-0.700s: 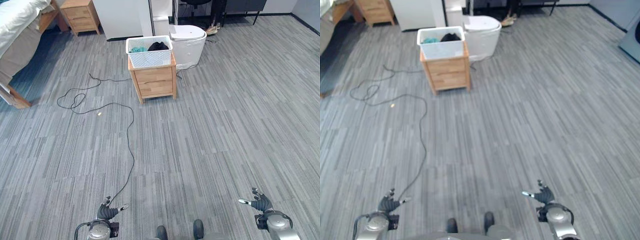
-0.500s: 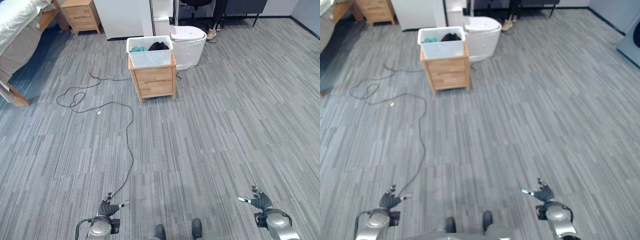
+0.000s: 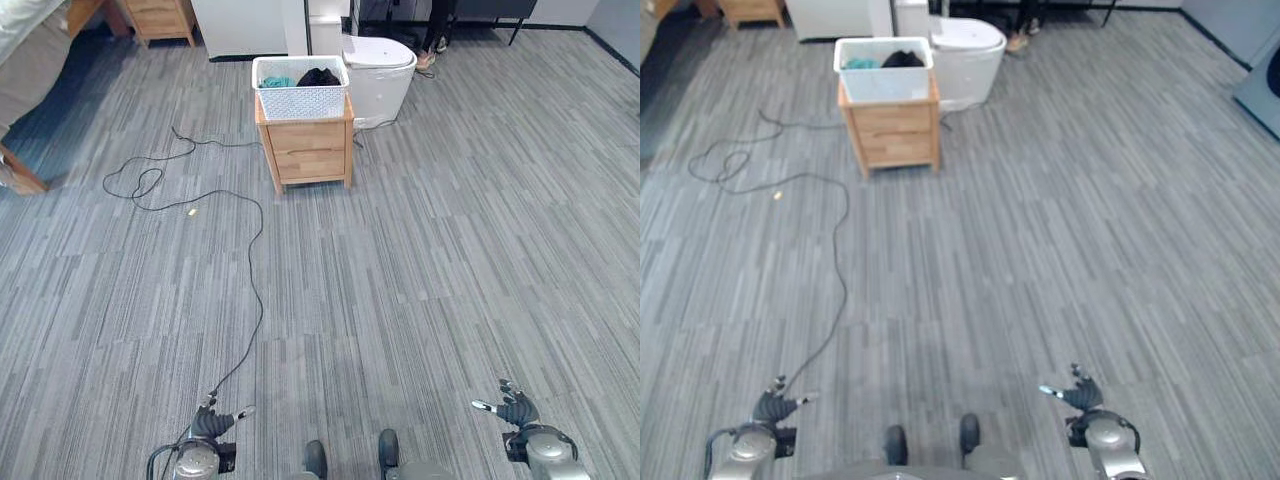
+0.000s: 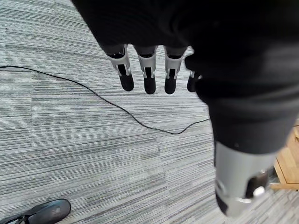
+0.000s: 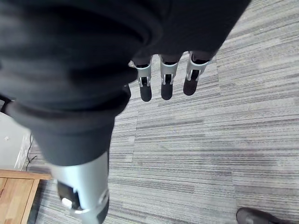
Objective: Grab the laundry basket,head to the washer,open it,put in the laundry and shut it.
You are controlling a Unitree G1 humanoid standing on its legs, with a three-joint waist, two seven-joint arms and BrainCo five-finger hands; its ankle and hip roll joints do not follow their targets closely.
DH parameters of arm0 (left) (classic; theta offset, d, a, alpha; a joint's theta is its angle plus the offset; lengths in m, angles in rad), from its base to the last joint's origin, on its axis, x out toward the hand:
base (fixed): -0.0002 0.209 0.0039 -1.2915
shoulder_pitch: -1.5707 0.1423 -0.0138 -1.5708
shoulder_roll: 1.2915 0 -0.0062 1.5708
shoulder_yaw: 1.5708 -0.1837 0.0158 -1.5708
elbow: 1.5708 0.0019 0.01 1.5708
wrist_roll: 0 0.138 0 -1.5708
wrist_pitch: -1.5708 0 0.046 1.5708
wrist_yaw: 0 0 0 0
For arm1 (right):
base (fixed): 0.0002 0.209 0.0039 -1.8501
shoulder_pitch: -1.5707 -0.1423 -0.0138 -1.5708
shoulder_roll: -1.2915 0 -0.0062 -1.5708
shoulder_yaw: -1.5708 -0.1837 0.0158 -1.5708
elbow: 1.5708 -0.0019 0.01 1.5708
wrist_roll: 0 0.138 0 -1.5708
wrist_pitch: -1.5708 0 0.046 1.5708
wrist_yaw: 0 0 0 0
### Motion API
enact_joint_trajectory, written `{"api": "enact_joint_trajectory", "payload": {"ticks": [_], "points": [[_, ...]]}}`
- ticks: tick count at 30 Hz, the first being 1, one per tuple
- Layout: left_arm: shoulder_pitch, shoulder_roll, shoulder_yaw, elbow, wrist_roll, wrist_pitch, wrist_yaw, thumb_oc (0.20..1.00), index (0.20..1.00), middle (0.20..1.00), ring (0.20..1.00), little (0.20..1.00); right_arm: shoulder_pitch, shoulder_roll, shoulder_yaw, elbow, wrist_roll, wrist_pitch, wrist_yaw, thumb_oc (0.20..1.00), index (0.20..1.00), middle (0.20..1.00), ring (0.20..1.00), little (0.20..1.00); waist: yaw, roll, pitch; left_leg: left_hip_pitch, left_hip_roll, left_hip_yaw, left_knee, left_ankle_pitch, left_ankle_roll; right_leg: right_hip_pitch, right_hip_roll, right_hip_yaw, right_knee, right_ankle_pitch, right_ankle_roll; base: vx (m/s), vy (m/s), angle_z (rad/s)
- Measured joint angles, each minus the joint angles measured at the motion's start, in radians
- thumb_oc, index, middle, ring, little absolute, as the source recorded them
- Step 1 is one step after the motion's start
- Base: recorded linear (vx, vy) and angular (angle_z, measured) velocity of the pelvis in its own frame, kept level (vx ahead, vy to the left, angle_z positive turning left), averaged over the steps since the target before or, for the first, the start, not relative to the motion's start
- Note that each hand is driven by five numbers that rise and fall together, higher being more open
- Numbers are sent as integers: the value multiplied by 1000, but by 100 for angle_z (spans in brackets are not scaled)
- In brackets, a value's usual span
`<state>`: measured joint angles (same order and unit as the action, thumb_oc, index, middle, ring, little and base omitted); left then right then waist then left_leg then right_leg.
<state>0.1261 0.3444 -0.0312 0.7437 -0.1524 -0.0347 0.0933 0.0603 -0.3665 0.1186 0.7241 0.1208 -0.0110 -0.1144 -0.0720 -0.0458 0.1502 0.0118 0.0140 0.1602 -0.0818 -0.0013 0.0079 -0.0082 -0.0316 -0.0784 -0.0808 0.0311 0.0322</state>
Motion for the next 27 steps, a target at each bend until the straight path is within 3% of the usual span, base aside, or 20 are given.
{"api": "enact_joint_trajectory", "payload": {"ticks": [6,10,11,12,13,16,20,21,22,23,27], "points": [[-30,7,0,-2,-1,0,19,1000,1000,1000,1000,1000,-46,1,2,-1,0,5,-13,1000,1000,1000,1000,1000,4,-6,11,-28,-3,25,0,-8,15,-76,-5,16,75,-2,14,42,102,-14],[-63,14,-1,-5,-2,-1,27,1000,1000,1000,1000,1000,-62,6,7,-4,6,4,-13,1000,1000,1000,1000,1000,-2,-7,40,-24,0,21,1,-10,29,-151,-16,2,241,-48,55,110,39,-2],[-75,17,0,-8,-2,-1,32,1000,1000,1000,1000,1000,-79,6,16,-8,6,5,-14,1000,1000,1000,1000,1000,4,-7,69,-12,-5,20,0,-34,60,-245,-27,-3,405,-101,72,270,21,-21],[-83,16,-5,-5,-2,0,34,1000,1000,1000,1000,1000,-91,6,18,-24,6,4,-14,1000,1000,1000,1000,1000,-2,-10,86,-7,-5,20,0,-34,62,-299,-37,-26,477,-123,60,259,-3,-23],[-91,15,-15,-2,-2,0,34,1000,1000,1000,1000,1000,-86,6,22,-42,6,5,-14,1000,1000,1000,1000,1000,-7,1,97,-7,-8,18,0,-42,57,-355,-38,-40,436,-120,63,217,-21,4],[-98,11,-19,3,-2,0,34,1000,1000,1000,1000,1000,-72,8,28,-45,6,5,-15,1000,1000,1000,1000,1000,-9,-9,108,26,-28,8,0,-59,57,-411,-42,-50,288,-96,87,225,-66,22],[-91,8,-23,3,0,-1,34,1000,1000,1000,1000,1000,-48,16,33,-38,5,7,-15,1000,1000,1000,1000,1000,-11,-24,109,86,-42,-38,0,-107,32,-390,-57,-99,133,-79,87,180,-93,40],[-88,3,-29,3,0,-1,34,1000,1000,1000,1000,1000,-40,13,31,-38,5,7,-15,1000,1000,1000,1000,1000,-11,-19,110,107,-38,-57,0,-122,22,-370,-56,-109,131,-20,69,279,-169,61],[-80,-12,-42,2,1,-1,31,1000,1000,1000,1000,1000,-41,7,29,-36,5,7,-15,1000,1000,1000,1000,1000,-11,30,113,132,5,-82,0,-135,11,-348,-25,-109,157,36,70,358,-227,68],[-82,-25,-42,1,1,-1,30,1000,1000,1000,1000,1000,-40,3,25,-36,5,7,-15,1000,1000,1000,1000,1000,-13,53,110,141,29,-96,3,-136,6,-339,-6,-108,172,40,64,335,-227,74],[-82,-39,-57,-2,1,-1,17,1000,1000,1000,1000,1000,-42,-6,2,-40,6,6,-15,1000,1000,1000,1000,1000,-20,64,109,147,68,-83,162,-101,-53,-203,23,-139,120,63,13,190,-154,60]]}}
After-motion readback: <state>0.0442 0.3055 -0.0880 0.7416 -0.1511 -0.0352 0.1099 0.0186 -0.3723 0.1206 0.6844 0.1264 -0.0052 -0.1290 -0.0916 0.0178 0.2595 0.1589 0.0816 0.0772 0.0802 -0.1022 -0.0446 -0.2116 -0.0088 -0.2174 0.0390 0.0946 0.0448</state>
